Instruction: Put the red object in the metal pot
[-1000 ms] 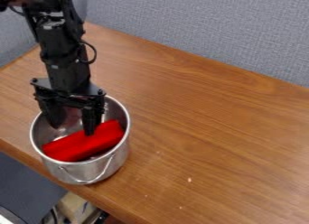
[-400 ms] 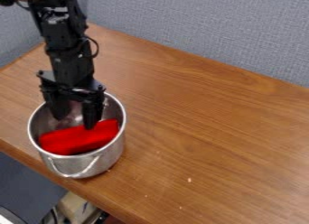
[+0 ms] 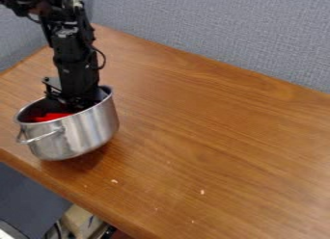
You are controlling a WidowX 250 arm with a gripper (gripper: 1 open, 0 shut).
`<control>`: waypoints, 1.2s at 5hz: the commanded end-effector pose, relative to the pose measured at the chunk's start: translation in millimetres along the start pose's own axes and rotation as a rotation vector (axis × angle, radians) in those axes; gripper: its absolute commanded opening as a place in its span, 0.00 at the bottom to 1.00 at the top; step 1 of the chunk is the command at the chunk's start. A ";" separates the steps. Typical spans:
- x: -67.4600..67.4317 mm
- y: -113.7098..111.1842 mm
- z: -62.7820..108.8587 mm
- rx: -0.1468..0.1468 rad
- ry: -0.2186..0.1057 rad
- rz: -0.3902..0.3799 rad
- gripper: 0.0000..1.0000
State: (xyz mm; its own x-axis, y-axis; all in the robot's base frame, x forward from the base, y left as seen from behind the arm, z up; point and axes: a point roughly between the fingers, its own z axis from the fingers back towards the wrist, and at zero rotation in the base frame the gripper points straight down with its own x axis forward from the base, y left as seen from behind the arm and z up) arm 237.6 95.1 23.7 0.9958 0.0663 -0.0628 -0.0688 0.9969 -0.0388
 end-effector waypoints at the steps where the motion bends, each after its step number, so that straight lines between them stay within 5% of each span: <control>1: -18.0 -23.6 -9.3 -0.024 0.048 -0.057 1.00; 2: -24.4 -40.5 -4.6 -0.019 0.034 -0.110 1.00; 4: -33.1 -61.9 1.1 -0.036 0.016 -0.084 1.00; 5: -32.7 -52.2 -4.9 -0.033 0.026 -0.122 0.00; 6: -24.3 -52.3 -6.4 -0.041 0.029 -0.100 1.00</control>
State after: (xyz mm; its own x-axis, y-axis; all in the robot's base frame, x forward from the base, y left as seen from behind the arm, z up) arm 219.3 43.5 24.1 0.9966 -0.0453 -0.0692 0.0403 0.9966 -0.0720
